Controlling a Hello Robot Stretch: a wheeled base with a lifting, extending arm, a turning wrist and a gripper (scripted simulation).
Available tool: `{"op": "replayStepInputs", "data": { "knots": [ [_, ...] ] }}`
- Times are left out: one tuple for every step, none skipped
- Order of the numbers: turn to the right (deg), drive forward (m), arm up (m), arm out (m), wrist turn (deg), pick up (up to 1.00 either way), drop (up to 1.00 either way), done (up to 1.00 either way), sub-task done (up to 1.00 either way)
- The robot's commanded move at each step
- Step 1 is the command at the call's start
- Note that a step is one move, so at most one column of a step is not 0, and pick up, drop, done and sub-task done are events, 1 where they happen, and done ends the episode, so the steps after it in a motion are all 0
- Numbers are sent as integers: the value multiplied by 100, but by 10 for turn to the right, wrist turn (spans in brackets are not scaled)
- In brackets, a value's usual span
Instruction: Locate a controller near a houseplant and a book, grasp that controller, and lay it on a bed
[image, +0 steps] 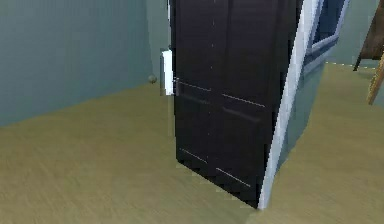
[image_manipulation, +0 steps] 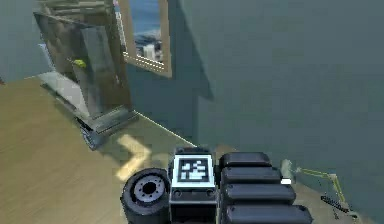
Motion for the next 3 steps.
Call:
{"op": "replayStepInputs", "data": {
  "knots": [
    [-450, 0, 0, 0, 0, 0, 0, 0, 0],
    [-30, 0, 0, 0, 0, 0, 0, 0, 0],
    [0, 100, 0, 0, 0, 0, 0, 0, 0]
  ]
}}
